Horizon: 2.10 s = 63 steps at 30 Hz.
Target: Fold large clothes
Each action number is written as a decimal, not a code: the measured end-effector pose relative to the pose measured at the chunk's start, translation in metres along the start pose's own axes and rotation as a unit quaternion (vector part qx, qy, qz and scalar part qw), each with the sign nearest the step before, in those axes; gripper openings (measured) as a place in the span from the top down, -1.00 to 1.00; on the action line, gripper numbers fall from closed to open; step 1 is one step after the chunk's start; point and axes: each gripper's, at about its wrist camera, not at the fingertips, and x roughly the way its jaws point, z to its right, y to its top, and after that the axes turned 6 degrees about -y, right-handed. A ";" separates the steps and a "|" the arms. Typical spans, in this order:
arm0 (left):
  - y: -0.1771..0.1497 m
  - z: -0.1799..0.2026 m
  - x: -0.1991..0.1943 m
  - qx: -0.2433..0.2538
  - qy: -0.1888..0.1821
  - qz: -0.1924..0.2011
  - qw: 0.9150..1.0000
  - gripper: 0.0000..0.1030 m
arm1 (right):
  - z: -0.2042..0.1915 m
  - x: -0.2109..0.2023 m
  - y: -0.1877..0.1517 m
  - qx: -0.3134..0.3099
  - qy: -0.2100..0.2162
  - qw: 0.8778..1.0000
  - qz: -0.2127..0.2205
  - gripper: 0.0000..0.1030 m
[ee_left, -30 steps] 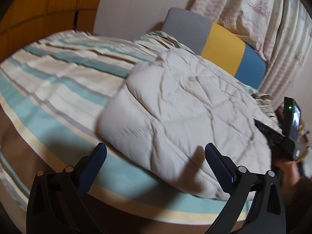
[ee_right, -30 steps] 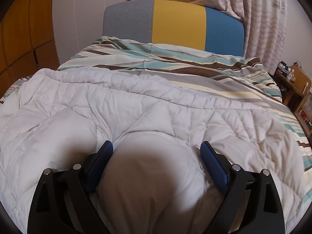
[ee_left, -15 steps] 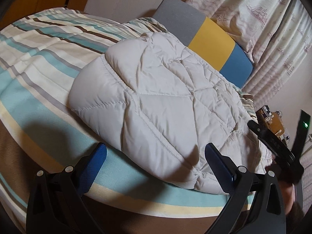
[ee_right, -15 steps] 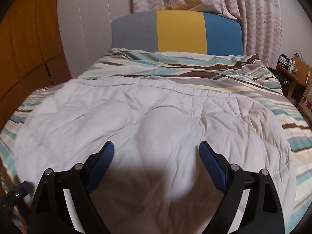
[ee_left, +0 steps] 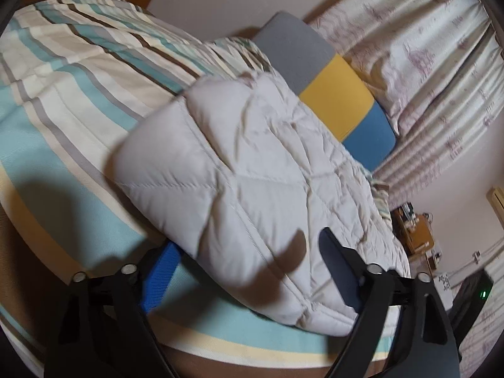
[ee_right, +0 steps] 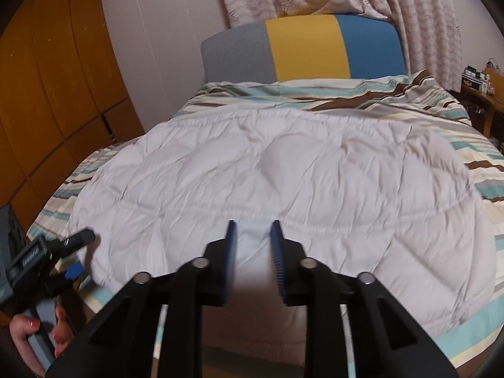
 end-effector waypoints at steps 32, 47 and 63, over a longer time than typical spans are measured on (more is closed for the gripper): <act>0.018 0.116 -0.027 0.131 -0.039 0.131 0.982 0.54 | -0.005 0.017 -0.036 -0.029 -0.033 0.999 -0.032 0.50; -0.013 0.205 -0.014 0.308 -0.008 0.145 0.940 0.54 | 0.115 -0.081 -0.047 0.077 -0.241 0.967 0.035 0.05; -0.063 0.270 0.016 0.424 -0.026 0.113 0.898 0.51 | 0.177 -0.103 -0.062 0.175 -0.272 0.946 0.027 0.05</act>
